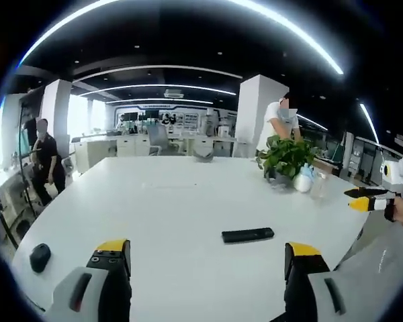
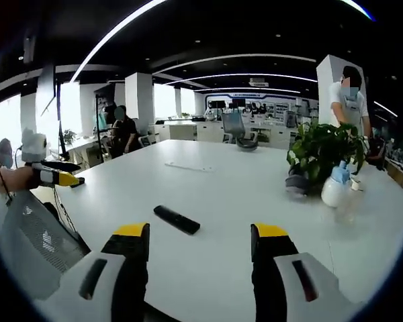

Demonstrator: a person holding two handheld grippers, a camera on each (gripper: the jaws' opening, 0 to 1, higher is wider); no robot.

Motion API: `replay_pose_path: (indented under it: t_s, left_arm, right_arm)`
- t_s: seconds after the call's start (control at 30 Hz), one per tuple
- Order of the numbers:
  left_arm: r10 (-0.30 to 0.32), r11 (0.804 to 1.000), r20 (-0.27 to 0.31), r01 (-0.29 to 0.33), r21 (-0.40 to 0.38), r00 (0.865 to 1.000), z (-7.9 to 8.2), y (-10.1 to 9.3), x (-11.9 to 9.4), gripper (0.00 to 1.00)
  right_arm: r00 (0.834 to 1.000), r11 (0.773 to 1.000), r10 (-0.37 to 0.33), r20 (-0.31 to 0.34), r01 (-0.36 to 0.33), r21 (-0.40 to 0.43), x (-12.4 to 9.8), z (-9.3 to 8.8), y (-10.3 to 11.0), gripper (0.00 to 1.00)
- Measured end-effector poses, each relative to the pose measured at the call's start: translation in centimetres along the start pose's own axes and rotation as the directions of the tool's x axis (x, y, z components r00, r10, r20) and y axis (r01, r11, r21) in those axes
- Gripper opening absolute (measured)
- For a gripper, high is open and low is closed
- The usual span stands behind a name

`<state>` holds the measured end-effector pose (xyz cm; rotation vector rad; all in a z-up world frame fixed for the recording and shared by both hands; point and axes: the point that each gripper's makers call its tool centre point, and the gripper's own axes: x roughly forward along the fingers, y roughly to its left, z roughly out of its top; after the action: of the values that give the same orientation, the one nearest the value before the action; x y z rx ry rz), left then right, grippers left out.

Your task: Press the specified remote control buttons in sequence, fully releasing each button before pressing the next.

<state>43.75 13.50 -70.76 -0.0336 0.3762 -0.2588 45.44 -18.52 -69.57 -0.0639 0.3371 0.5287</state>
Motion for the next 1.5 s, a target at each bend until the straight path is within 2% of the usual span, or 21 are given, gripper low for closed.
replay_pose_path:
  t_s: [0.03, 0.1, 0.13, 0.2, 0.3, 0.4, 0.43, 0.47, 0.53, 0.6, 0.73, 0.87, 0.97, 1.03, 1.3, 1.37, 1.4, 1.5]
  left_arm:
    - [-0.006, 1.000, -0.004, 0.006, -0.001, 1.000, 0.0, 0.0, 0.1, 0.99]
    - [-0.089, 0.994, -0.067, 0.084, -0.072, 0.994, -0.6, -0.5, 1.2, 1.00]
    - [-0.097, 0.993, -0.078, 0.091, -0.081, 0.992, -0.6, -0.4, 1.5, 1.00]
    - [-0.115, 0.991, -0.086, 0.109, -0.078, 0.990, -0.1, 0.0, 2.7, 1.00]
    - [-0.125, 0.992, -0.092, 0.123, -0.037, 0.988, 0.8, -0.5, 4.2, 1.00]
    - [-0.144, 0.990, -0.094, 0.143, -0.018, 0.985, 1.1, -1.2, 5.2, 1.00]
    - [-0.177, 0.983, -0.132, 0.181, 0.017, 0.975, 0.5, -1.8, 5.6, 1.00]
    - [-0.184, 0.981, -0.159, 0.192, 0.038, 0.970, 0.1, -2.0, 5.8, 1.00]
    - [-0.191, 0.972, -0.197, 0.214, 0.101, 0.962, -0.4, -2.3, 6.2, 1.00]
    - [-0.205, 0.963, -0.222, 0.237, 0.128, 0.953, -0.9, -2.7, 6.5, 1.00]
    - [-0.235, 0.953, -0.242, 0.272, 0.133, 0.941, -1.4, -3.5, 7.0, 1.00]
    - [-0.257, 0.951, -0.243, 0.290, 0.109, 0.935, -2.1, -4.4, 7.3, 1.00]
    - [-0.278, 0.946, -0.259, 0.310, 0.091, 0.925, -2.7, -5.0, 7.6, 0.99]
    - [-0.292, 0.939, -0.282, 0.330, 0.096, 0.914, -3.1, -5.4, 7.8, 0.98]
    - [-0.303, 0.927, -0.303, 0.353, 0.127, 0.904, -3.2, -6.0, 9.0, 0.98]
    - [-0.286, 0.927, -0.302, 0.343, 0.152, 0.909, -3.2, -6.0, 9.3, 0.98]
    - [-0.261, 0.929, -0.298, 0.323, 0.182, 0.918, -3.2, -5.7, 9.4, 0.98]
    - [-0.250, 0.930, -0.279, 0.310, 0.196, 0.927, -3.0, -5.9, 9.6, 0.98]
  right_arm:
    - [1.000, 1.000, 0.001, 0.006, -0.001, 0.005, 0.0, 0.1, -0.1, 0.63]
    - [1.000, 1.000, 0.000, 0.011, 0.000, 0.024, 0.0, -0.1, -0.9, 0.63]
    - [1.000, 1.000, -0.005, 0.006, 0.005, 0.028, 0.0, -0.2, -1.1, 0.62]
    - [1.000, 0.999, 0.003, 0.009, -0.003, 0.040, 0.1, -0.2, -1.1, 0.62]
    - [1.000, 0.999, 0.024, 0.006, -0.024, 0.046, 0.3, -0.2, -0.6, 0.62]
    - [0.999, 0.999, 0.034, -0.007, -0.033, 0.036, 0.4, -0.5, -0.3, 0.62]
    - [0.999, 0.999, 0.035, -0.014, -0.034, 0.030, 0.4, -0.6, -0.3, 0.61]
    - [0.999, 0.999, 0.035, -0.015, -0.035, 0.028, 0.4, -0.7, -0.2, 0.61]
    - [0.999, 0.999, 0.035, -0.015, -0.034, 0.032, 0.4, -0.7, -0.2, 0.61]
    - [1.000, 0.999, 0.028, -0.012, -0.027, 0.038, 0.3, -0.6, -0.3, 0.61]
    - [1.000, 0.999, 0.016, -0.010, -0.016, 0.042, 0.2, -0.6, -0.5, 0.60]
    - [1.000, 0.999, 0.009, -0.009, -0.008, 0.040, 0.1, -0.6, -0.5, 0.59]
    - [1.000, 0.999, 0.005, -0.004, -0.005, 0.042, 0.0, -0.5, -0.5, 0.59]
    - [1.000, 0.999, 0.000, 0.000, 0.000, 0.045, 0.0, -0.4, -0.6, 0.58]
    - [1.000, 0.997, -0.019, 0.012, 0.018, 0.075, -0.2, -0.2, -1.1, 0.56]
    - [1.000, 0.997, -0.017, 0.012, 0.016, 0.072, -0.2, -0.2, -1.0, 0.56]
    - [1.000, 0.997, -0.015, 0.011, 0.014, 0.070, -0.2, -0.1, -0.9, 0.56]
    - [1.000, 0.998, -0.014, 0.015, 0.013, 0.069, -0.1, 0.0, -0.8, 0.56]
